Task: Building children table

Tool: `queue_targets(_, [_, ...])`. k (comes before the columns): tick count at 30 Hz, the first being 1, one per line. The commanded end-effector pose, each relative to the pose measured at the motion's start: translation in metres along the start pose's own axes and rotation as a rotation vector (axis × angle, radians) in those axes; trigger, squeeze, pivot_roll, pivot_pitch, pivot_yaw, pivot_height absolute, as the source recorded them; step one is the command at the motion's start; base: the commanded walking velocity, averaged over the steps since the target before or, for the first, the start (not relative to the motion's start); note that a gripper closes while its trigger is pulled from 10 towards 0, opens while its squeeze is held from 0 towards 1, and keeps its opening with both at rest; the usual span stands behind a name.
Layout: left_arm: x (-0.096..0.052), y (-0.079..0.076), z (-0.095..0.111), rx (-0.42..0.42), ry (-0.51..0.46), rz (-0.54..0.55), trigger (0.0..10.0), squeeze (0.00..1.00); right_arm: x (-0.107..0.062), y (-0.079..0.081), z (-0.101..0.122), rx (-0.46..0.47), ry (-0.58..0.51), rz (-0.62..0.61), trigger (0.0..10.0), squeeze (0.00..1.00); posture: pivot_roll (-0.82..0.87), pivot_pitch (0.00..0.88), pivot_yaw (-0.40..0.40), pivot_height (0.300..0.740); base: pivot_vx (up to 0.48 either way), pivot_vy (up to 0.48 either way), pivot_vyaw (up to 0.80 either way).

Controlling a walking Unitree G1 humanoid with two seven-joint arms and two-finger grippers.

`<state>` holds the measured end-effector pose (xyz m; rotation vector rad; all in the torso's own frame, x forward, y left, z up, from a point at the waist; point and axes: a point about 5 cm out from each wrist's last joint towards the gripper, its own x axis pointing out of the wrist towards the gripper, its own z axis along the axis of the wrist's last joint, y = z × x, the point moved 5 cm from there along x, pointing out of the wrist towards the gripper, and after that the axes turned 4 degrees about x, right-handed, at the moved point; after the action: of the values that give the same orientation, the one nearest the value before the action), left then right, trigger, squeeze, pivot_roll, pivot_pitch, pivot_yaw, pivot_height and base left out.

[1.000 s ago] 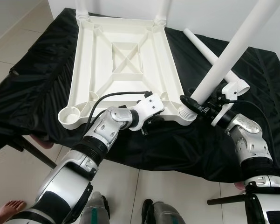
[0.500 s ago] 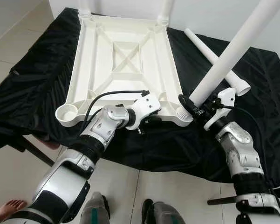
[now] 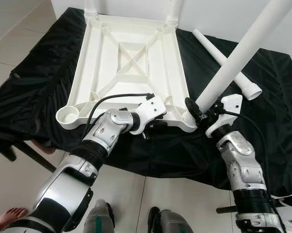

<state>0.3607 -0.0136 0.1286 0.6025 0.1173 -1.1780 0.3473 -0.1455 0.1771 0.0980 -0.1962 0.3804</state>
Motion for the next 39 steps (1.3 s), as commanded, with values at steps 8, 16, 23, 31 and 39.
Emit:
queue_targets(8, [0.007, -0.011, 0.000, 0.009, 0.009, -0.047, 10.0, 0.00, 0.004, 0.034, -0.011, 0.042, 0.022, -0.017, 10.0, 0.00, 0.02, 0.088, -0.056, 0.740, 0.000, 0.000, 0.00])
queue_targets(16, [0.007, -0.011, 0.001, 0.005, 0.011, -0.047, 10.0, 0.00, 0.005, 0.033, -0.013, 0.060, 0.028, -0.141, 10.0, 0.00, 0.02, 0.095, -0.056, 0.740, 0.000, 0.000, 0.00])
queue_targets(23, [0.007, -0.014, 0.002, -0.008, 0.000, -0.055, 10.0, 0.00, 0.009, 0.031, -0.013, 0.082, 0.026, -0.272, 10.0, 0.00, 0.02, 0.104, -0.058, 0.740, 0.000, 0.000, 0.00])
queue_targets(31, [0.004, -0.016, 0.007, -0.031, -0.041, -0.077, 0.0, 0.00, 0.013, 0.034, -0.014, 0.099, 0.034, -0.362, 10.0, 0.00, 0.02, 0.109, -0.056, 0.740, 0.000, 0.000, 0.00])
queue_targets(39, [0.006, -0.016, 0.000, -0.014, 0.008, -0.077, 10.0, 0.00, 0.015, 0.033, -0.015, 0.099, 0.035, -0.437, 10.0, 0.00, 0.02, 0.111, -0.053, 0.740, 0.000, 0.000, 0.00])
